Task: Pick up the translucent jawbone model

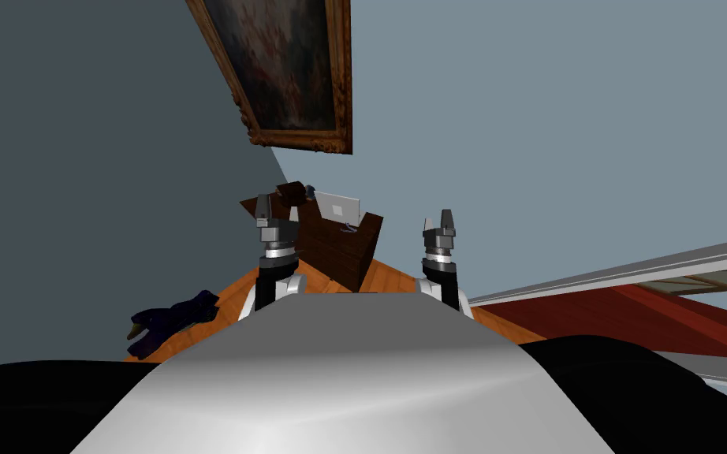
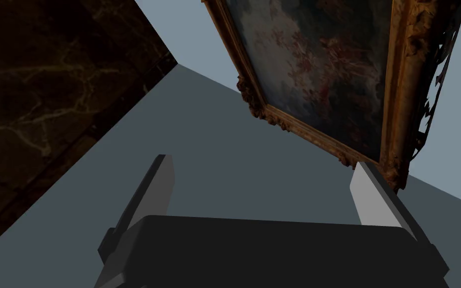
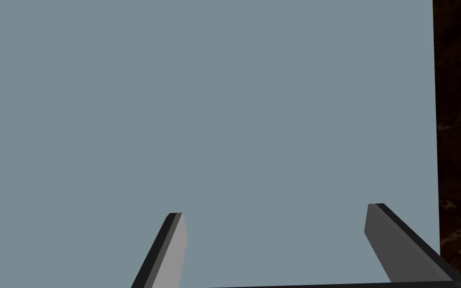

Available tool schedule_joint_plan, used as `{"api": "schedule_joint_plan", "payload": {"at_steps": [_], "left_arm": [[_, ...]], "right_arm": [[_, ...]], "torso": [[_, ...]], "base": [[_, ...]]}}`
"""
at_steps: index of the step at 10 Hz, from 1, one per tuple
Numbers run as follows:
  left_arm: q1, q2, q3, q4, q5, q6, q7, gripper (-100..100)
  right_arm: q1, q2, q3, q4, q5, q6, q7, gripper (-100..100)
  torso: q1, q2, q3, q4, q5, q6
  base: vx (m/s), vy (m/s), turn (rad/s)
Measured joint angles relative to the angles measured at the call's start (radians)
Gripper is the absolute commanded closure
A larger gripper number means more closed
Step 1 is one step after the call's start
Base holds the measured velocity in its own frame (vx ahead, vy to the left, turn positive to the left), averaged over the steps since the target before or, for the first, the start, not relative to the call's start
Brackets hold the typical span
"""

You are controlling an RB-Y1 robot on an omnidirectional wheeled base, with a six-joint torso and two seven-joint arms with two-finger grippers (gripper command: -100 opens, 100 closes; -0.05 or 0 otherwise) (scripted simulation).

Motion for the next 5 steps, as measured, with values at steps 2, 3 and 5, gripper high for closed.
{"api": "schedule_joint_plan", "payload": {"at_steps": [2,3,5], "left_arm": [[-0.035,0.044,0.01,0.032,0.0,0.021,0.0,-100],[-0.051,0.069,0.014,0.044,0.0,0.04,0.001,-100],[-0.107,0.121,0.036,0.098,0.005,0.089,0.007,-100]], "right_arm": [[0.0,0.0,0.0,0.0,0.0,0.0,0.0,0],[0.0,0.0,0.0,0.0,0.0,0.0,0.0,0],[0.0,0.0,0.0,0.0,0.0,0.0,0.0,0]], "torso": [[0.002,0.001,0.001,0.0,0.0,0.0],[0.002,0.002,0.001,0.0,0.0,0.0],[0.003,0.003,0.001,0.001,0.001,0.0]], "base": [[-0.031,0.024,0.031],[-0.046,0.033,0.037],[-0.051,0.033,0.044]]}}
